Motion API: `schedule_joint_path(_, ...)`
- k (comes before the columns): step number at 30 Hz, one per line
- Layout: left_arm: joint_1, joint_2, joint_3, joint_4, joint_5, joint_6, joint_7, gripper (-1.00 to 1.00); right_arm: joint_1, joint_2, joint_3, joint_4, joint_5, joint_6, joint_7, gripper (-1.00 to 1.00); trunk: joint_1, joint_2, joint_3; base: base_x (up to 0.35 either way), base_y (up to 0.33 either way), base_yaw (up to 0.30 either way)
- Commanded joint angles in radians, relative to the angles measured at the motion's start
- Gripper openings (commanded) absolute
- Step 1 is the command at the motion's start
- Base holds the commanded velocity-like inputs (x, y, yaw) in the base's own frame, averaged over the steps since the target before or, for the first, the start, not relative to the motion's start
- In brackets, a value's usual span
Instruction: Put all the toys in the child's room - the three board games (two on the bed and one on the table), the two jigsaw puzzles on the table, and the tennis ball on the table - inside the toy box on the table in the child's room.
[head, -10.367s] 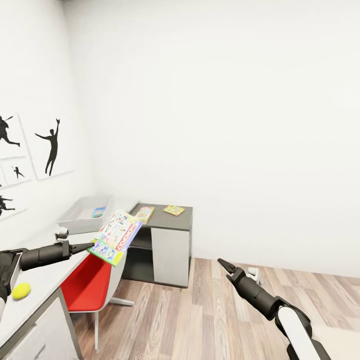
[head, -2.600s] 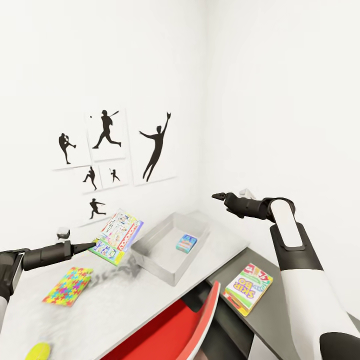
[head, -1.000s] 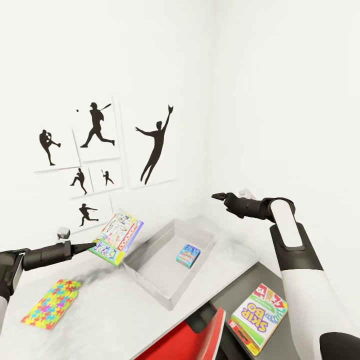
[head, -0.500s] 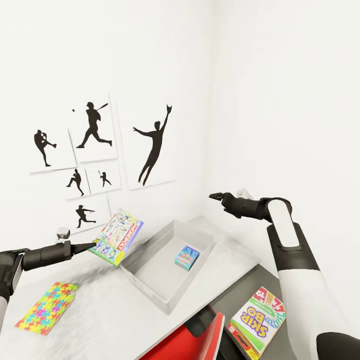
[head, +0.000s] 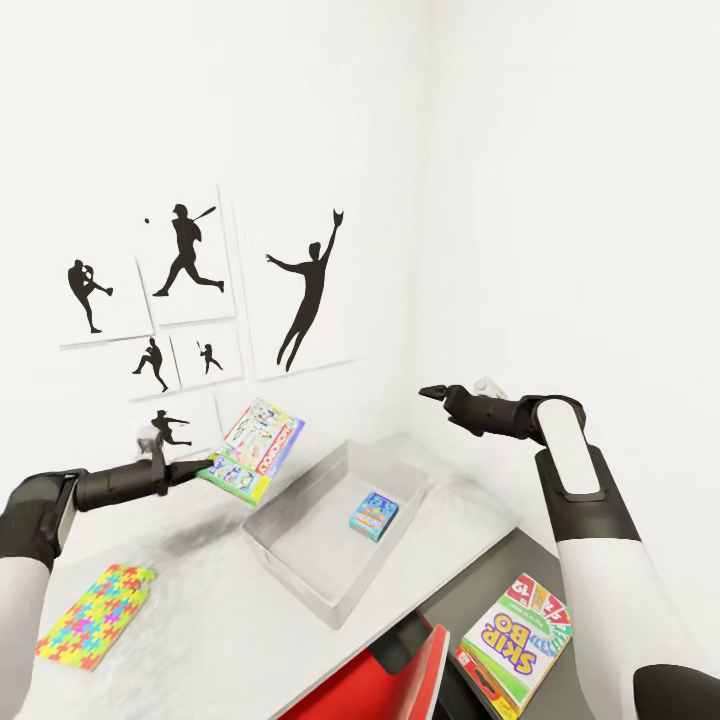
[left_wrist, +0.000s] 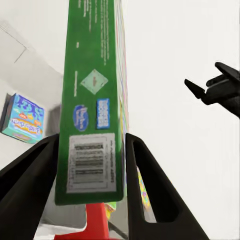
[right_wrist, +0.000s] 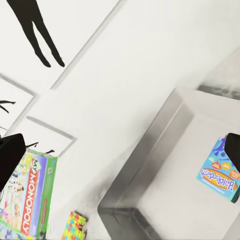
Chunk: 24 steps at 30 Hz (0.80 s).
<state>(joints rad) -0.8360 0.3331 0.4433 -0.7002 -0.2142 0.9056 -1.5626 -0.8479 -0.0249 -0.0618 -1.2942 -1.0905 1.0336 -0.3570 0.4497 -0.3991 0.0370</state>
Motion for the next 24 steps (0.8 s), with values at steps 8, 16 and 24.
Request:
schedule_joint_path(8,-0.135,-0.151,-0.148,0.037,-0.023,0.108,0.097,-1.0,0.0,-0.005,-0.004,-0.069,-0.017,0.008,-0.01,1.0,0.0,-0.001,-0.001,0.0,0.0,0.0)
schedule_joint_path(16,-0.159,-0.233,-0.155,0.139,-0.014,0.099,0.415,-1.0,0.013,-0.008,-0.004,-0.116,-0.018,0.01,-0.01,1.0,0.0,-0.001,-0.001,0.0,0.0,0.0)
schedule_joint_path(24,-0.16,-0.234,-0.155,0.216,-0.018,0.067,0.441,-1.0,0.021,-0.014,-0.007,-0.145,-0.02,0.01,-0.011,1.0,0.0,-0.001,-0.001,0.0,0.0,0.0)
